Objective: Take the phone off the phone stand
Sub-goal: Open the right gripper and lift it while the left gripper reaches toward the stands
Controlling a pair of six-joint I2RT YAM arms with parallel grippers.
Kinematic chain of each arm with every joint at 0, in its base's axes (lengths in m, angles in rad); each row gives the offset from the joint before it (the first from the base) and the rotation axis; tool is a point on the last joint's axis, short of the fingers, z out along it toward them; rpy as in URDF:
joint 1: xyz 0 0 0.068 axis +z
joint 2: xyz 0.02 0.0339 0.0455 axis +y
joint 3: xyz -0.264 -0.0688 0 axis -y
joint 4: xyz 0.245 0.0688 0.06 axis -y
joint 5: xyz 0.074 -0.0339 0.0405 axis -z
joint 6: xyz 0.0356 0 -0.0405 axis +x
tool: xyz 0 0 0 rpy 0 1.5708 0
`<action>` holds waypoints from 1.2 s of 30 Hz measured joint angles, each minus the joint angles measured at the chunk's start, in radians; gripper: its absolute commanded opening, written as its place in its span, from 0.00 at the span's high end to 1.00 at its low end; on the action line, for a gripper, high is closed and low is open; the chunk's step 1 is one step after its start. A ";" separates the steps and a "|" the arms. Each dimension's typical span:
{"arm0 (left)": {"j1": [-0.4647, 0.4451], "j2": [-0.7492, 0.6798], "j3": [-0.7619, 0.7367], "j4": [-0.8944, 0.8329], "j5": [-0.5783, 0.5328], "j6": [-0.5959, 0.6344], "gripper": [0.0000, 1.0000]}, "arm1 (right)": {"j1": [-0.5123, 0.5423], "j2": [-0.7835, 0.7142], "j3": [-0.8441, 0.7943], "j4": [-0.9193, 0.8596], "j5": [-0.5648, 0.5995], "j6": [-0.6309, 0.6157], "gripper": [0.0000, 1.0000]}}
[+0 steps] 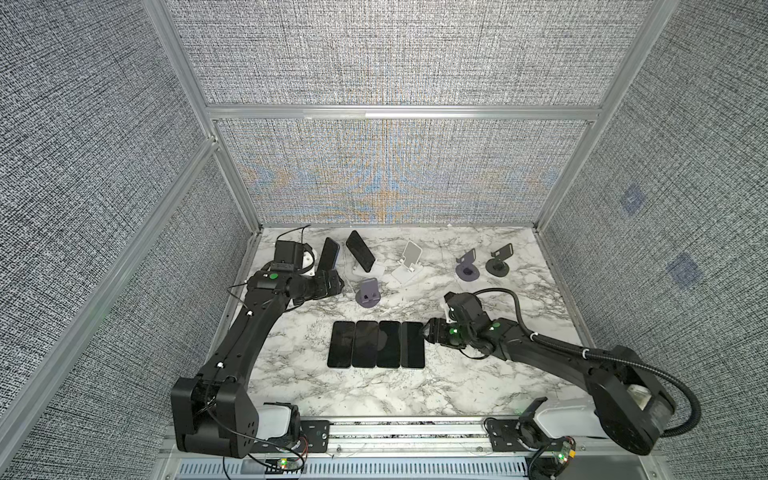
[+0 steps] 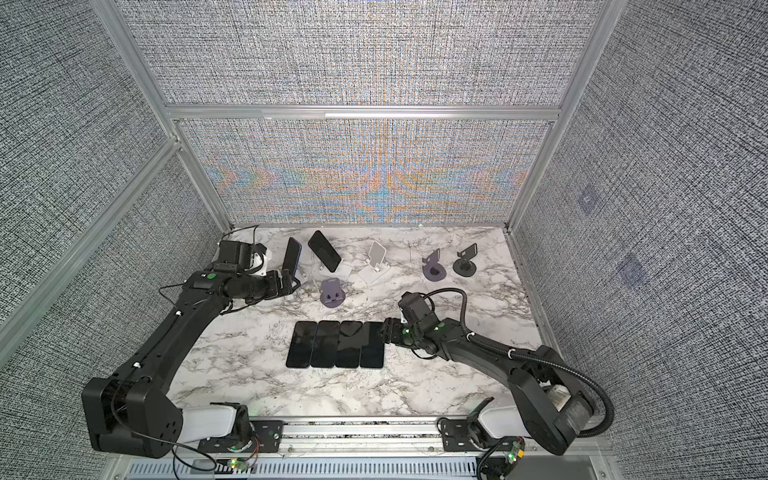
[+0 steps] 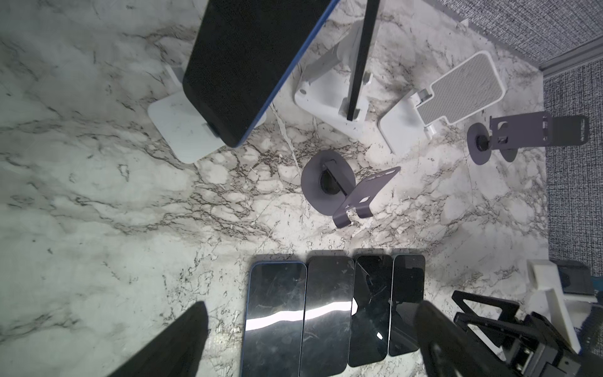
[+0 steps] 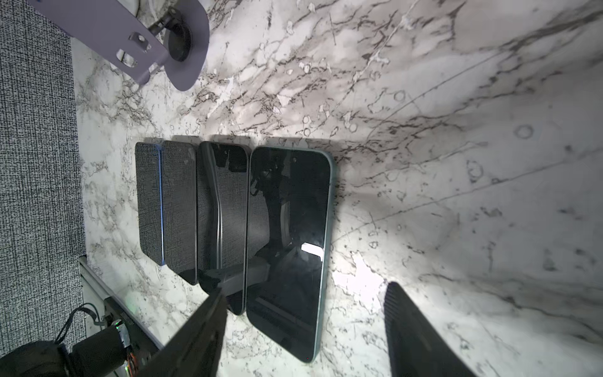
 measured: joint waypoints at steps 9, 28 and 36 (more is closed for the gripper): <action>0.013 -0.018 0.062 0.026 0.013 0.203 0.01 | -0.048 -0.049 -0.013 -0.007 -0.011 -0.077 0.34; 0.098 0.398 0.376 0.029 0.158 0.679 0.01 | -0.168 -0.241 0.010 -0.123 -0.117 -0.222 0.34; 0.142 0.536 0.541 0.008 0.215 0.740 0.01 | -0.269 -0.369 -0.067 -0.210 -0.119 -0.231 0.34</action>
